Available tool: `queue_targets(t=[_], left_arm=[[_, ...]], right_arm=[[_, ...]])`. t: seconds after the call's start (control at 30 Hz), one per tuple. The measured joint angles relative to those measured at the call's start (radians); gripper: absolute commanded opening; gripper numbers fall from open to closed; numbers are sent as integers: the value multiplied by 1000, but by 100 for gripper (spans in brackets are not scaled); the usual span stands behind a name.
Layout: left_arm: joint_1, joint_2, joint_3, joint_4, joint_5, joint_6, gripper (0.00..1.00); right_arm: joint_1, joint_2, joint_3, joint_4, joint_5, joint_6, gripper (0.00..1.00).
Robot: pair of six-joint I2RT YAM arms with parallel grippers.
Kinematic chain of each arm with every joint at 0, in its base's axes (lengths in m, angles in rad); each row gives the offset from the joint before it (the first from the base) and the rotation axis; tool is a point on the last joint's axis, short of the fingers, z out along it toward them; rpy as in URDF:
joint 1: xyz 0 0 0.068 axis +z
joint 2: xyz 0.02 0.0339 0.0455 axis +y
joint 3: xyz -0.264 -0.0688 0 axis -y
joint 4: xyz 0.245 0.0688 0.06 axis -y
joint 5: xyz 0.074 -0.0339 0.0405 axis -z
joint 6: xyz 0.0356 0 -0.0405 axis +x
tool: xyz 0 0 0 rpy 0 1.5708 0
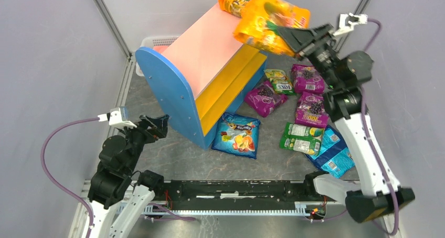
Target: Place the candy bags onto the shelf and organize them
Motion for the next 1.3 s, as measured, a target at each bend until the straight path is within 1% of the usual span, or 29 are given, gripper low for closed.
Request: queue_targets(t=[0.07,0.2,0.3,0.43,0.57,0.7,0.83,1.17,1.2,1.3], left_arm=[[0,3,0,0,0,0,94],[2,14,0,0,0,0,94],[8,19,0,0,0,0,94],[13,19,0,0,0,0,94],[19,19,0,0,0,0,95],[26,19,0,0,0,0,94],[30,19,0,0,-1,0,95],[32,19,0,0,-1,0,95],[33,19,0,0,-1,0,94],[34,19,0,0,-1,0,95]], right_arm=[[117,87,87,37,54,-3,43],[301,259,230,86,162,-35,43],[402,367,304,85,277,-87,43],[476,478,373,60,405,-120,43],[497,573,439,-1,515,-132,42],[507,593,439,-58,619,-142,42],[519,593,441,-61,710,-143,42],[528,596,469,-101,813,-95,46],[528,599,479,-105,819,-93,47],[528,621,523,-121,834,-92,58]])
